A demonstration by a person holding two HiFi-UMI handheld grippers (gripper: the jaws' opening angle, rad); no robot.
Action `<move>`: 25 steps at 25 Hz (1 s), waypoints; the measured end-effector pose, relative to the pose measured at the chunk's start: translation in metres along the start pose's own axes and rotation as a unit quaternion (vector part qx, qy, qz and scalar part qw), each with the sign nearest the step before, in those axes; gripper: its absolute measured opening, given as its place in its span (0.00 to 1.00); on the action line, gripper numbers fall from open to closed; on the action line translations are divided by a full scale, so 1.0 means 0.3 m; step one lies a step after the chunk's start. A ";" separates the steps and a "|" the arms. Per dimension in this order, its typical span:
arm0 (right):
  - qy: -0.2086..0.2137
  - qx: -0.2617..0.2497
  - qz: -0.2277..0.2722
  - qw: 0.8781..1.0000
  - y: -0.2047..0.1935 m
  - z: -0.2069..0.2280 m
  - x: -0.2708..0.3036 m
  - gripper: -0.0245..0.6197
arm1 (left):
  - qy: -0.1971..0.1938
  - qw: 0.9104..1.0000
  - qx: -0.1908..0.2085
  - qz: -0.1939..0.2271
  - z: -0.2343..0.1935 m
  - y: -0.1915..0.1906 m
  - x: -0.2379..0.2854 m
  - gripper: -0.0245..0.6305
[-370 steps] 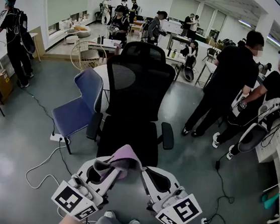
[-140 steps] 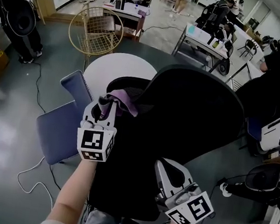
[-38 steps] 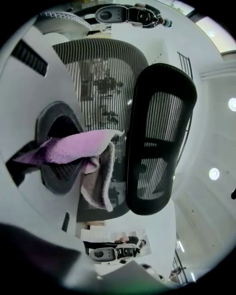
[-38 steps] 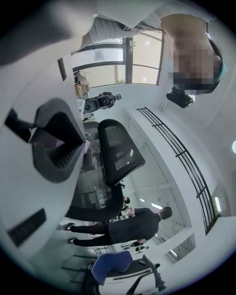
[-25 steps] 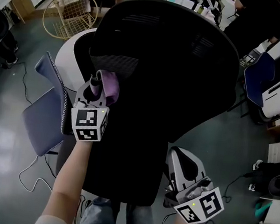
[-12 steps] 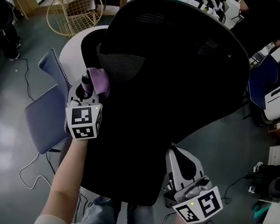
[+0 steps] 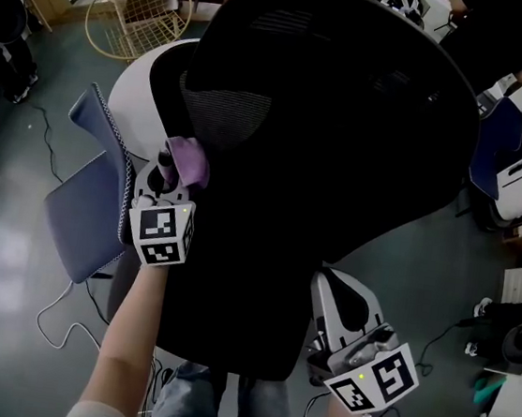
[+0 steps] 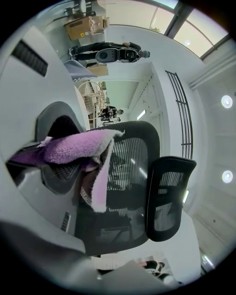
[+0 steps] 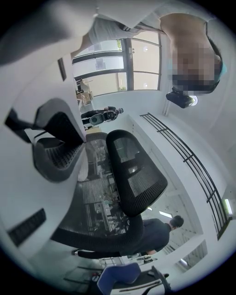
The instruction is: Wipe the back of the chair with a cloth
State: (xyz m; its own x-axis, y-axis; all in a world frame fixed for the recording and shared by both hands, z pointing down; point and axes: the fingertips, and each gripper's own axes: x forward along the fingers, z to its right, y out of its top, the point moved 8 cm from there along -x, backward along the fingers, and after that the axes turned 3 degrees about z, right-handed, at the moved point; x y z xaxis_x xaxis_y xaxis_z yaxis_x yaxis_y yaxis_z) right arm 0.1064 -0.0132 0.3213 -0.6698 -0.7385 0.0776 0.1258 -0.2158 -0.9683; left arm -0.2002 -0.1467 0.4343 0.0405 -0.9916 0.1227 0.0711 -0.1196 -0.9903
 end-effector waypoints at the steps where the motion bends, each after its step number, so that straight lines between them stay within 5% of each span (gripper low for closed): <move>1: 0.000 -0.001 0.000 1.000 0.000 0.004 0.004 0.05 | -0.005 1.000 -0.002 0.002 0.002 0.000 0.001 0.15; 25: -0.029 -0.025 -0.016 0.999 -0.140 0.018 0.061 0.05 | -0.166 0.985 0.035 0.026 0.248 -0.014 0.033 0.15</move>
State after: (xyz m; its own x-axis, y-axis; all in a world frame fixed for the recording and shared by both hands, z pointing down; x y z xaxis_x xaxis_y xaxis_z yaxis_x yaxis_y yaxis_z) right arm 0.0928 -0.0210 0.3647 -0.6295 -0.7676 0.1209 0.0675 -0.2090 -0.9756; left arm -0.1260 -0.1525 0.4445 0.3684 -0.9245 0.0981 0.1279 -0.0541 -0.9903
